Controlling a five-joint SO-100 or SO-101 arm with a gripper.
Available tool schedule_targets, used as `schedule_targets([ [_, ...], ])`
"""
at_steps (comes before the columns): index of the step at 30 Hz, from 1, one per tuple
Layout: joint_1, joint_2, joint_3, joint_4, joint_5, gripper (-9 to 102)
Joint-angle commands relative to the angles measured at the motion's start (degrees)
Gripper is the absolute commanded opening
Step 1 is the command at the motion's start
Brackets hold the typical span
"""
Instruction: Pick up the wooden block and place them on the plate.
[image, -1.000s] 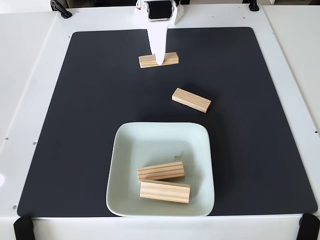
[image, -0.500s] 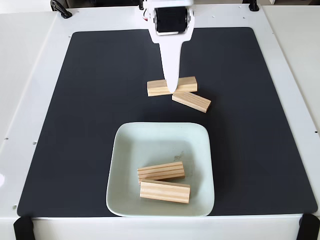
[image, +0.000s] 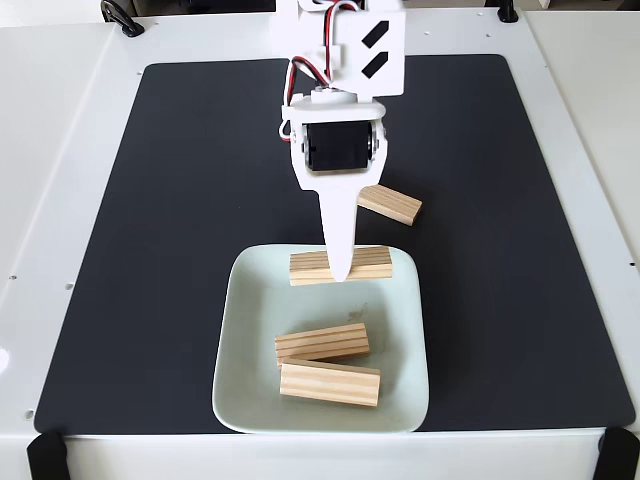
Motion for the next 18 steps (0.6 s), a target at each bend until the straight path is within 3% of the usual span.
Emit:
schedule_targets([
  [1,0.7,-0.4,-4.0,-0.4,0.4,1],
  [10,0.8,-1.1,-3.0,-0.4,0.3,3],
  [18,0.9,-1.2,-2.8,0.2,0.5,40],
])
